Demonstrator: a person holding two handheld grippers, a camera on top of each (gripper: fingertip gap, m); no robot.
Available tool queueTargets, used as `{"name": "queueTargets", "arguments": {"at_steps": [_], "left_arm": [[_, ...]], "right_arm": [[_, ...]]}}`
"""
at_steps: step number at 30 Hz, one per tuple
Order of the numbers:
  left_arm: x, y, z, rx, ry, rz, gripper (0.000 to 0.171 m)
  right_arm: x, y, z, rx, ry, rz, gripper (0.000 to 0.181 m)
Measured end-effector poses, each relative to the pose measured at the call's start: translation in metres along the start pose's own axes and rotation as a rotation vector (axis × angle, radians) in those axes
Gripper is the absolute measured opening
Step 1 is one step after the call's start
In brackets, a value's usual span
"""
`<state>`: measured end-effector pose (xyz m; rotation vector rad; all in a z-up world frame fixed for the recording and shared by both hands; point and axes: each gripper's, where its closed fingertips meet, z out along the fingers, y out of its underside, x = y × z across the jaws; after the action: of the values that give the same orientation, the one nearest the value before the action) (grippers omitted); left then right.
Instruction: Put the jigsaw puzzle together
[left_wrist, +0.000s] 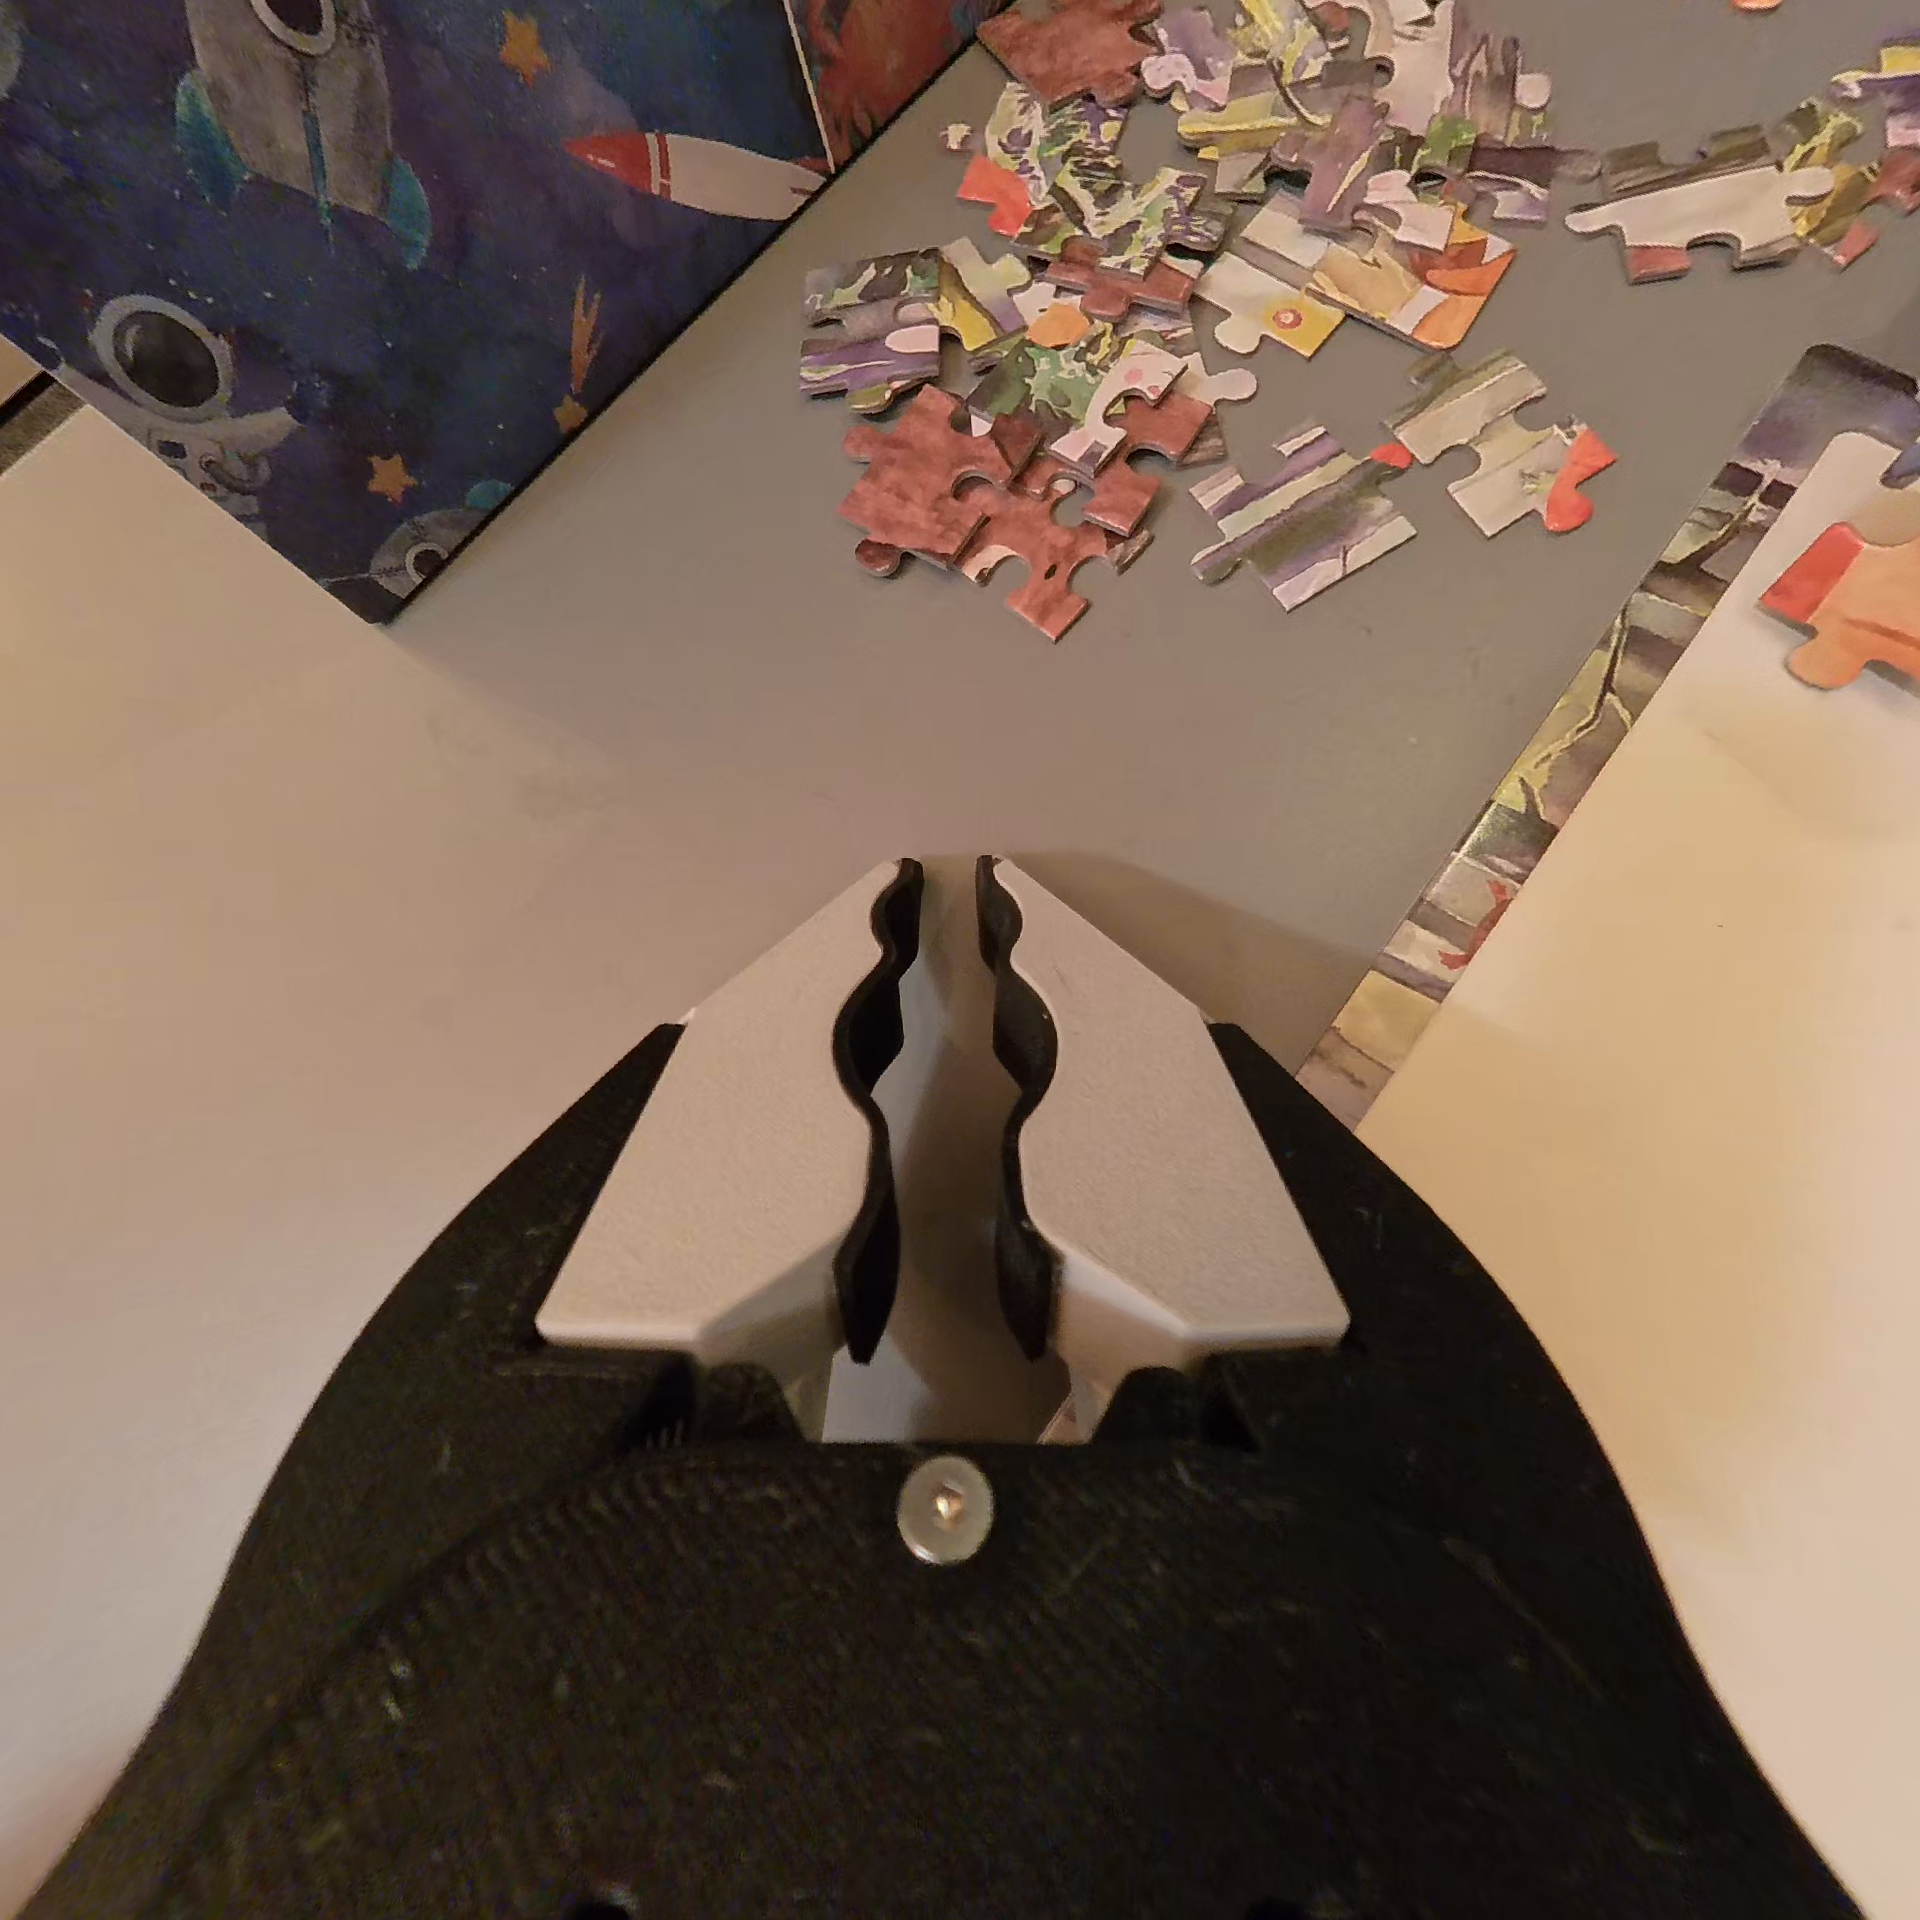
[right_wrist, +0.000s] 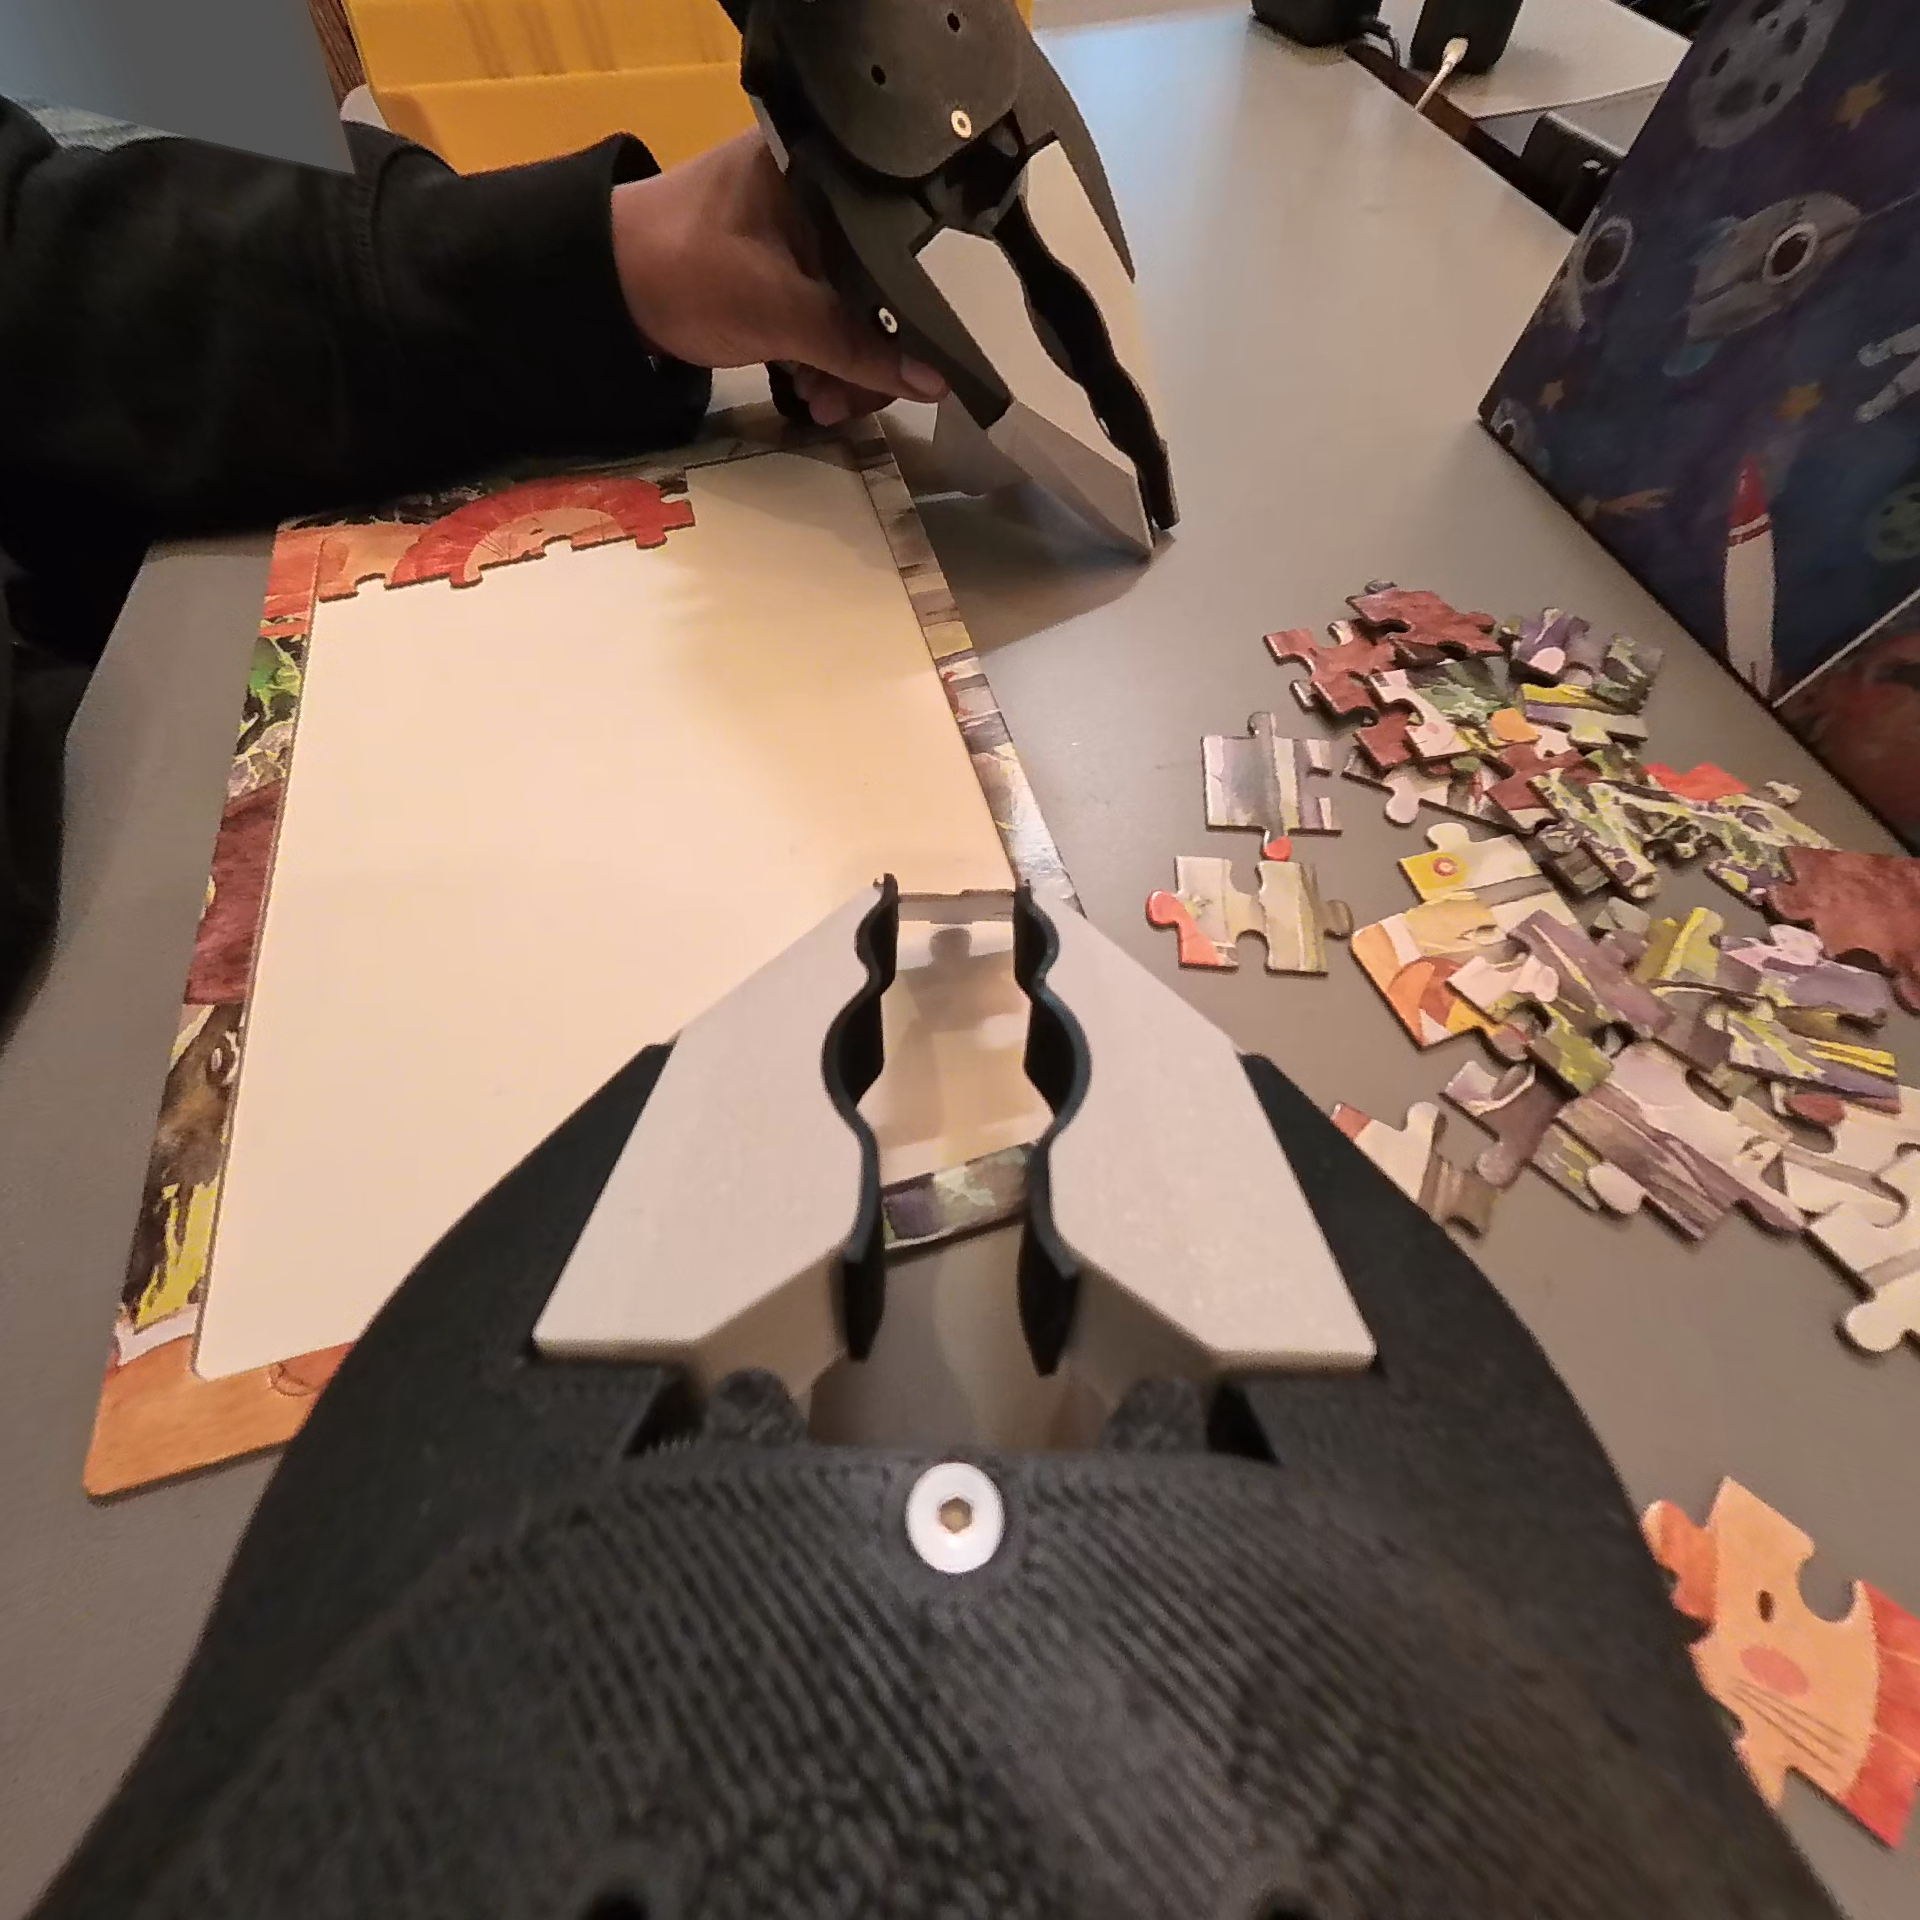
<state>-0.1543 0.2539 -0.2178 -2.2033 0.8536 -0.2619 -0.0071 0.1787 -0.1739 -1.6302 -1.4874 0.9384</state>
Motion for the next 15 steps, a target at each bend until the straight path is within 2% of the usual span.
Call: {"name": "queueTargets", "arguments": {"at_steps": [15], "left_arm": [[0.0001,-0.0002,-0.0001,0.001,-0.005,0.005,0.011]], "right_arm": [[-0.0020,-0.0046,-0.0016,0.026,-0.013,0.004,0.020]]}}
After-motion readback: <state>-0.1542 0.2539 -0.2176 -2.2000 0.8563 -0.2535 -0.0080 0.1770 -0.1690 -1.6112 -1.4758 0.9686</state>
